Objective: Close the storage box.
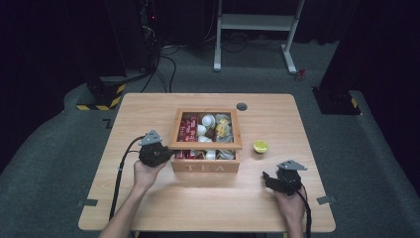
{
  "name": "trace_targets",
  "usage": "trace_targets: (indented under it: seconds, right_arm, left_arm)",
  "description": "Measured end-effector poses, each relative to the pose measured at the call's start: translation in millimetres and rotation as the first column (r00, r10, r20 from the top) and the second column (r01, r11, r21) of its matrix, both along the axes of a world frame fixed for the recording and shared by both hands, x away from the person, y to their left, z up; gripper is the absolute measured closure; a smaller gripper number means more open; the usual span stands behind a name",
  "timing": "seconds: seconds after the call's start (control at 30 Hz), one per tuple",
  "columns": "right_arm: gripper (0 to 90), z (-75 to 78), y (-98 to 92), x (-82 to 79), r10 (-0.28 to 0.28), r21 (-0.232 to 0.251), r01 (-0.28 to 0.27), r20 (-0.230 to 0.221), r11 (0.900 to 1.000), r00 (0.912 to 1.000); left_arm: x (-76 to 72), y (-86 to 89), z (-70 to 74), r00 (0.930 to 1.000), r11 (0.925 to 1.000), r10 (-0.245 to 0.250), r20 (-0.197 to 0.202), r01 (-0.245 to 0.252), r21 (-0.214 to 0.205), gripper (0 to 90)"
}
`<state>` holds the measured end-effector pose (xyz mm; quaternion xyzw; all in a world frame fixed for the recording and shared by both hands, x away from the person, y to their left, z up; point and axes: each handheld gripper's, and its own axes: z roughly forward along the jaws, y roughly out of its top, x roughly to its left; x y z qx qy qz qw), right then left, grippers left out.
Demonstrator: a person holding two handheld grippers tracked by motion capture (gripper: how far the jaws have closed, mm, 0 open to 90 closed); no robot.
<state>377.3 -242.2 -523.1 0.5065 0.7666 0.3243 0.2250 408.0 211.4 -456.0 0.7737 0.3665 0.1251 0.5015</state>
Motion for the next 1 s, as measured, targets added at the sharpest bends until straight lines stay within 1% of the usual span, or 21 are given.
trace_targets:
  seconds: [0.03,0.07,0.1,0.23,0.37,0.53,0.6,0.63,0.73,0.83,0.9,1.0]
  right_arm:
    - [29.7,0.0,0.0,0.0,0.000,0.000,0.000,0.000,1.0000,1.0000]
    - [29.7,0.0,0.0,0.0,0.000,0.000,0.000,0.000,1.0000,1.0000]
    - [29.7,0.0,0.0,-0.1,-0.001,0.001,0.001,-0.001,1.0000,1.0000]
    - [29.7,0.0,-0.1,0.0,0.000,-0.001,0.000,0.001,1.0000,1.0000]
    - [29.9,0.1,0.1,-0.2,0.002,-0.002,-0.002,0.000,1.0000,1.0000]
    - [30.2,0.1,0.3,-0.4,0.001,0.000,-0.001,-0.001,1.0000,1.0000]
    - [30.9,0.1,0.3,-0.5,0.004,0.000,-0.004,-0.001,1.0000,1.0000]
    - [31.1,0.2,0.5,-0.7,0.005,0.001,-0.005,-0.002,1.0000,1.0000]
    - [31.1,0.1,0.4,-0.6,0.006,0.000,-0.006,0.000,1.0000,1.0000]
    - [31.1,0.2,0.3,-0.6,0.007,0.001,-0.007,-0.001,1.0000,1.0000]
    - [31.1,0.2,0.3,-0.6,0.007,0.001,-0.007,-0.001,1.0000,1.0000]
    - [31.1,0.2,0.4,-0.6,0.007,0.000,-0.007,-0.001,1.0000,1.0000]
  left_arm:
    - [-0.5,-0.4,-0.6,1.0000,1.0000,0.002,-0.002,-0.002,0.000,90.0]
    - [-1.5,-1.1,-0.7,1.0000,0.9999,0.008,0.004,-0.008,0.012,90.0]
    - [-3.0,-2.1,0.0,0.9997,0.9994,0.014,0.019,-0.015,0.030,90.0]
    - [-4.9,-2.5,0.6,0.9996,0.9991,0.013,0.026,-0.014,0.039,90.0]
    - [-5.7,-2.1,-4.4,0.9999,0.9994,0.011,0.009,-0.011,0.031,90.0]
    - [-6.1,-1.7,-6.1,0.9999,0.9997,0.011,0.008,-0.011,0.022,90.0]
    - [-6.7,-1.4,-9.4,0.9999,0.9998,0.011,0.007,-0.011,0.017,90.0]
    - [-7.8,-1.5,-12.3,0.9999,0.9999,0.013,-0.003,-0.013,0.008,90.0]
    - [-8.6,-1.6,-18.2,0.9998,0.9999,0.011,-0.017,-0.010,0.014,90.0]
    - [-9.3,-1.1,-20.0,0.9997,0.9998,0.006,-0.022,-0.006,0.016,90.0]
    - [-10.1,-1.0,-20.4,0.9997,0.9999,0.008,-0.025,-0.008,0.006,90.0]
    - [-11.2,-0.5,-20.1,0.9997,1.0000,0.005,-0.024,-0.005,0.002,90.0]
